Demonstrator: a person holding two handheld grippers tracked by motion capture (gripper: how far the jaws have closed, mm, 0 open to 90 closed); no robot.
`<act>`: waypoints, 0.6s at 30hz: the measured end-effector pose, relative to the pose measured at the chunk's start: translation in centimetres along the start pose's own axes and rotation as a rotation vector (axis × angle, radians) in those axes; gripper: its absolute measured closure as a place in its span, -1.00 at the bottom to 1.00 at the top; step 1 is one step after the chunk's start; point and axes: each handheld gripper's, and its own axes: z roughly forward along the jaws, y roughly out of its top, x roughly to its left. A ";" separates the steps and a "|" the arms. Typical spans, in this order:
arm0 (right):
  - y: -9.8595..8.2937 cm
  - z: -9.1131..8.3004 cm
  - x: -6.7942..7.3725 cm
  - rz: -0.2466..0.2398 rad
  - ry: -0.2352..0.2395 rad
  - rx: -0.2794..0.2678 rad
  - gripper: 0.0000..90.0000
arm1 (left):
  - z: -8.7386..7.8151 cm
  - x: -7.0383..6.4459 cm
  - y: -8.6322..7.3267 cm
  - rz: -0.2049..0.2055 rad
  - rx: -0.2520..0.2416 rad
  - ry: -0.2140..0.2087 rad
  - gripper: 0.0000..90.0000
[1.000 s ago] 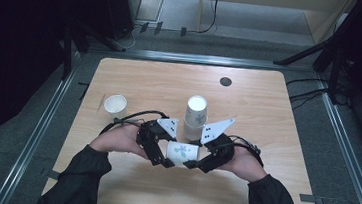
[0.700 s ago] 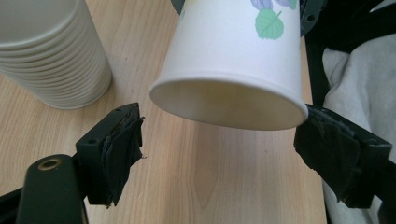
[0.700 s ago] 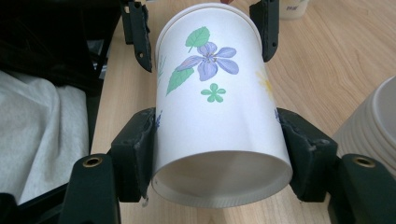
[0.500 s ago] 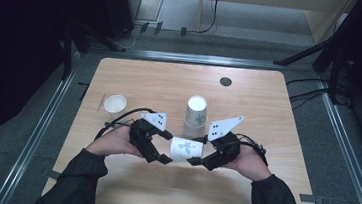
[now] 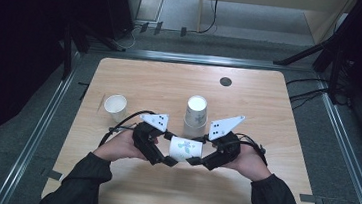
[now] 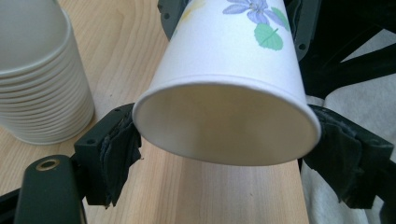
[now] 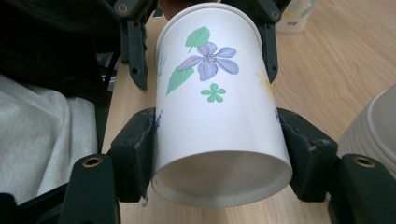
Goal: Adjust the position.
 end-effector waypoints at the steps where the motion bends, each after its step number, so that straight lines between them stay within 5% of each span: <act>1: 0.0 0.0 0.0 -0.001 0.004 -0.001 -0.22 | 0.1 0.0 0.0 0.002 -0.005 -0.004 -0.65; 9: 0.1 0.3 0.0 -0.002 0.015 -0.006 -0.22 | 0.0 -0.1 0.0 0.021 -0.024 0.011 -0.49; 18: 0.0 0.7 0.0 0.004 0.012 0.029 -0.24 | -0.2 -0.2 0.1 0.032 0.035 0.032 -0.44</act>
